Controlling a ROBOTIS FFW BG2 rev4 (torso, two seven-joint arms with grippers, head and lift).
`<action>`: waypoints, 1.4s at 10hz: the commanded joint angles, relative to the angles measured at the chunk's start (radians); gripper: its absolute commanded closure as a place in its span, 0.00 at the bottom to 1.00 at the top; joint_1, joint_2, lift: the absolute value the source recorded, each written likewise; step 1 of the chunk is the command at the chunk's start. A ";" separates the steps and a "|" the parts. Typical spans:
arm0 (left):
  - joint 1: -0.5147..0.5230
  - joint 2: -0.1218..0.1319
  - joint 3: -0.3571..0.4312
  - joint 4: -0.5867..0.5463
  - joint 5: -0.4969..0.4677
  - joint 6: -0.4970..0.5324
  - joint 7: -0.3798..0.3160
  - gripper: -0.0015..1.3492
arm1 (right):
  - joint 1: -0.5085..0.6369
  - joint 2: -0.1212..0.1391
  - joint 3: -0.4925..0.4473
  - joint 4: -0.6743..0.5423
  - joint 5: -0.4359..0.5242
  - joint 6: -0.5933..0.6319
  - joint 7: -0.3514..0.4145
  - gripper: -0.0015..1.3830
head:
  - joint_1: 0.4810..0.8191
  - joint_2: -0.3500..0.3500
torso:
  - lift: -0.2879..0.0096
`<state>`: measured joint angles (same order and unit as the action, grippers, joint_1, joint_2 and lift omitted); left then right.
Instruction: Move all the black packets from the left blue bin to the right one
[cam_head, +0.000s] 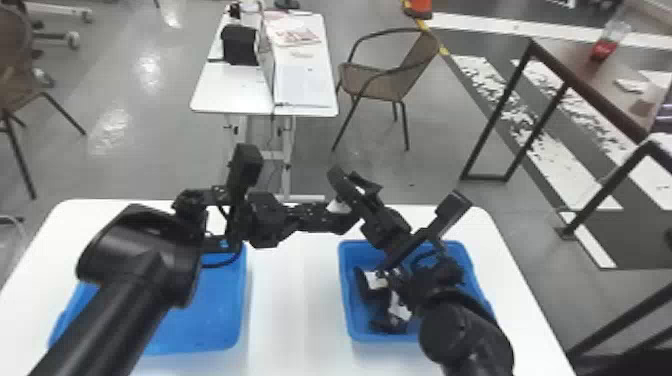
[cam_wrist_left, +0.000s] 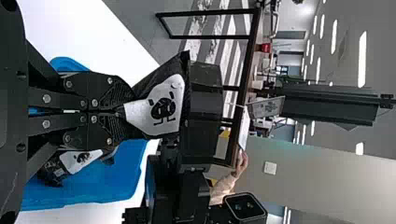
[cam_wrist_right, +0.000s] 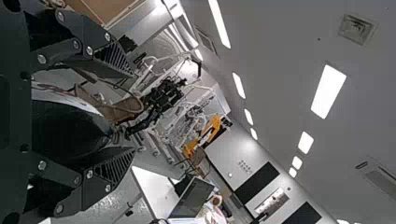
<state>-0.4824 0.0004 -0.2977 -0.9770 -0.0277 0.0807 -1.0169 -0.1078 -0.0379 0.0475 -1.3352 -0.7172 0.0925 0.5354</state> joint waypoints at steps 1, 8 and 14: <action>-0.001 -0.003 0.003 0.000 0.006 -0.001 0.000 0.84 | -0.001 -0.002 0.002 -0.001 0.024 0.023 0.000 0.86 | 0.63 0.26 | 0.97; 0.068 0.001 0.091 -0.008 0.051 -0.015 0.050 0.31 | 0.010 0.006 -0.070 0.019 0.024 -0.033 -0.005 0.92 | 0.63 0.28 | 0.97; 0.413 0.047 0.394 -0.401 0.192 0.067 0.166 0.00 | 0.000 -0.028 -0.253 0.281 0.102 -0.070 -0.008 0.92 | 0.63 0.28 | 0.97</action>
<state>-0.1019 0.0369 0.0817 -1.3426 0.1333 0.1524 -0.8527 -0.1008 -0.0537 -0.2023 -1.1016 -0.6159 0.0361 0.5272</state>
